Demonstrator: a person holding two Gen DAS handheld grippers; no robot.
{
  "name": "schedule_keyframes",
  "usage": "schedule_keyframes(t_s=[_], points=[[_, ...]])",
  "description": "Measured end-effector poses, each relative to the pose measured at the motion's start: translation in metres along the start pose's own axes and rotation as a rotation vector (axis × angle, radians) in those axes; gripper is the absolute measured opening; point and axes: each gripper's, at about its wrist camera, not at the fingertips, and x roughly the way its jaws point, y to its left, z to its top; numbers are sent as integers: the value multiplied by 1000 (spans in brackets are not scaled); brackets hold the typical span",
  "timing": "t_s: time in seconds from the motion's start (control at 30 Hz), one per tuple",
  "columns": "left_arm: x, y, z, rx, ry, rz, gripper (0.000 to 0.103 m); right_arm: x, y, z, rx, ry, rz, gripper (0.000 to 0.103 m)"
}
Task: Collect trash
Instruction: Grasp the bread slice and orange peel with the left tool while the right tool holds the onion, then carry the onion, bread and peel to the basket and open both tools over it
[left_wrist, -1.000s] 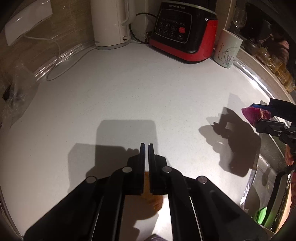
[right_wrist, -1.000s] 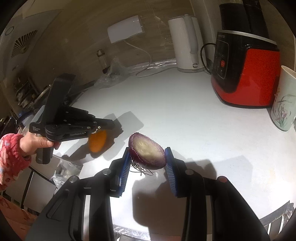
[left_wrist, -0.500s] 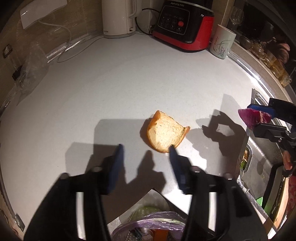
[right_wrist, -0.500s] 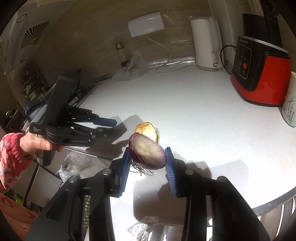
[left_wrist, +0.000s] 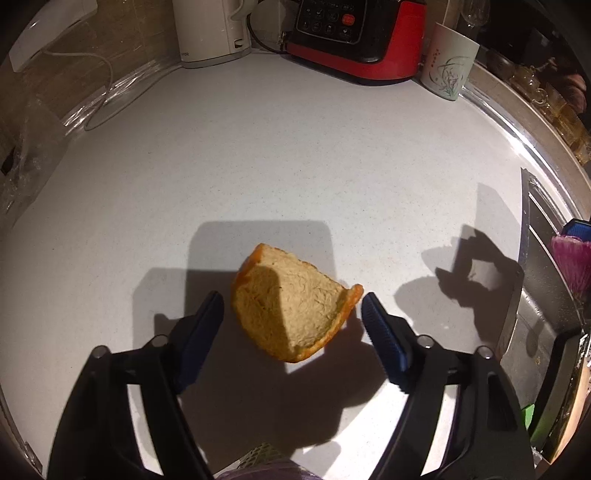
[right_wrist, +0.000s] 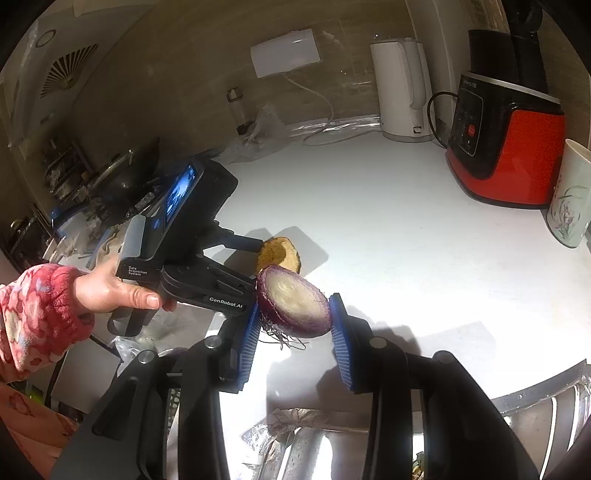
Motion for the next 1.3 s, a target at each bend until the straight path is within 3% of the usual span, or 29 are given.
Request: schedule_keyframes(t_s=[0.1,0.23,0.3,0.57,0.8,1.03,1.3], points=[[0,2,2,-9,-10,10,51,0,-2,-1,-1,2,-2,37],[-6,1,5,28,-25,24,27,1,-1,-3,-2,5,0,37],[-9,2,6,39,-25,21,20,2,1,-2,-1,5,-1,37],[-20,1,-1,54,-58,22,16,2,6,-1,-8,5,1,37],[-52,9,-9,17,-113,-37,16,0,12,0,-26,20,-9,37],[-113,21,-74,-29,-151,-58,16,-12,61,-10,-61,38,-2,37],[-152,20,-190,-8,-69,-42,16,-13,141,-49,-44,72,33,37]])
